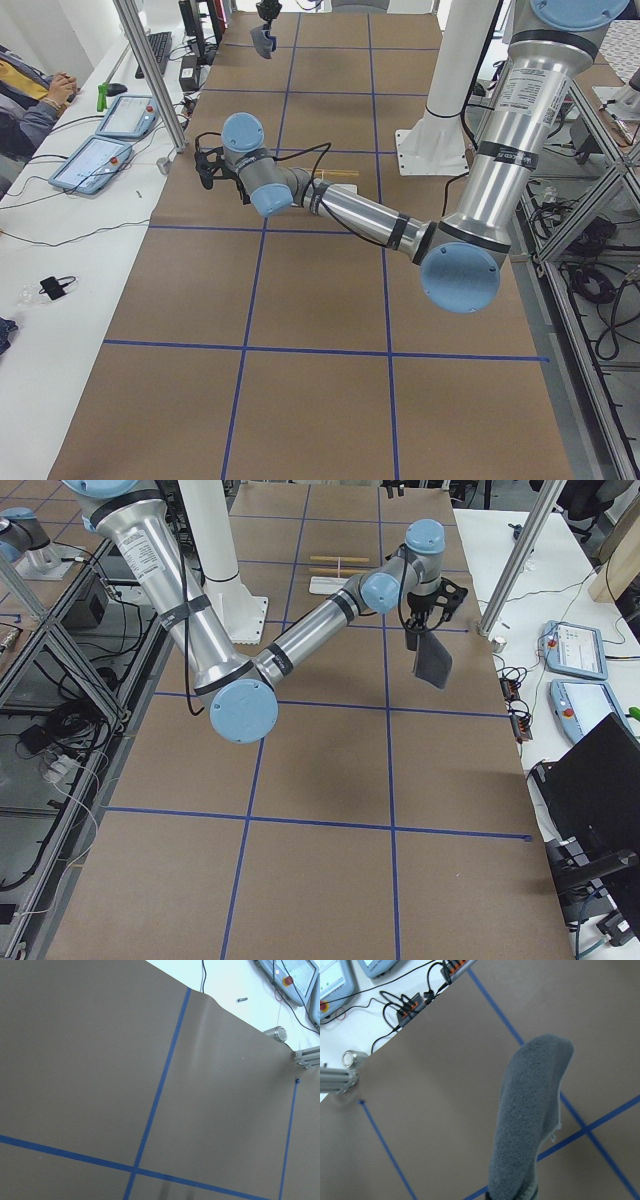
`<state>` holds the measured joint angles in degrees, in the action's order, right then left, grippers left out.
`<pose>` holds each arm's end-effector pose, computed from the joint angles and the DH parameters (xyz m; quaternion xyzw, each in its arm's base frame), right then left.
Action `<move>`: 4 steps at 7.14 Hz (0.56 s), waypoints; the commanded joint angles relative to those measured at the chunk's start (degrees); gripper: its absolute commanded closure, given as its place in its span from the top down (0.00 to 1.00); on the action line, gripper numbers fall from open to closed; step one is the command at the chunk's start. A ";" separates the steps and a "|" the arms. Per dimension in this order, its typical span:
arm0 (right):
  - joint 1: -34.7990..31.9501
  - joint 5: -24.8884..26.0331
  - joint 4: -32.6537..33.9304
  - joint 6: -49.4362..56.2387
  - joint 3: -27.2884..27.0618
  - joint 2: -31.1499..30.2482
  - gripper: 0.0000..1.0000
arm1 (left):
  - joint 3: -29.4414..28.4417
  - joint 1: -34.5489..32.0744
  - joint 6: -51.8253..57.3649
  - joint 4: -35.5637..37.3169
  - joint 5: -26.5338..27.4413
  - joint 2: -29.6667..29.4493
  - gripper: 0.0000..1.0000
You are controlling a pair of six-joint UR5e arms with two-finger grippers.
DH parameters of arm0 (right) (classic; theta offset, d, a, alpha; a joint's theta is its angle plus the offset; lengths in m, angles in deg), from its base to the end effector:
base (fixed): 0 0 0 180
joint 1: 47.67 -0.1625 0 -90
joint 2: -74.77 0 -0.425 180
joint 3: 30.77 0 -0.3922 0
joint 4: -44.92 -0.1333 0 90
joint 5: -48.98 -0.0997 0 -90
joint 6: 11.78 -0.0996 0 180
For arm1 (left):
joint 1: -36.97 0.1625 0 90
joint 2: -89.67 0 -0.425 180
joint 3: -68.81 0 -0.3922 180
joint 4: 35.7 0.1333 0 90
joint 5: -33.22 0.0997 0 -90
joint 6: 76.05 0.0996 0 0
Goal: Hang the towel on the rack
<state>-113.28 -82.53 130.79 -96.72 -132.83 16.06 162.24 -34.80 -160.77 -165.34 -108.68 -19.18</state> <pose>-0.1982 -0.6000 0.2334 -0.0469 -0.4947 0.3083 0.8112 0.1360 -0.5884 0.3570 -0.0055 0.5956 -0.2344 0.7683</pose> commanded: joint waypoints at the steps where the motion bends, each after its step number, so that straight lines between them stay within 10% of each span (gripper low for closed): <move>1: 6.62 2.75 -0.09 -8.64 -3.32 4.47 0.00 | 0.17 4.78 -13.76 -5.84 1.26 -4.86 0.98; 4: 11.02 4.24 -0.79 -11.56 -3.59 9.39 0.00 | 0.17 12.96 -40.45 -21.40 13.99 -5.14 0.98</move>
<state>-104.11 -79.04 130.19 -107.24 -136.22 23.37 162.58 -24.55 -191.37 -181.06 -98.06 -24.11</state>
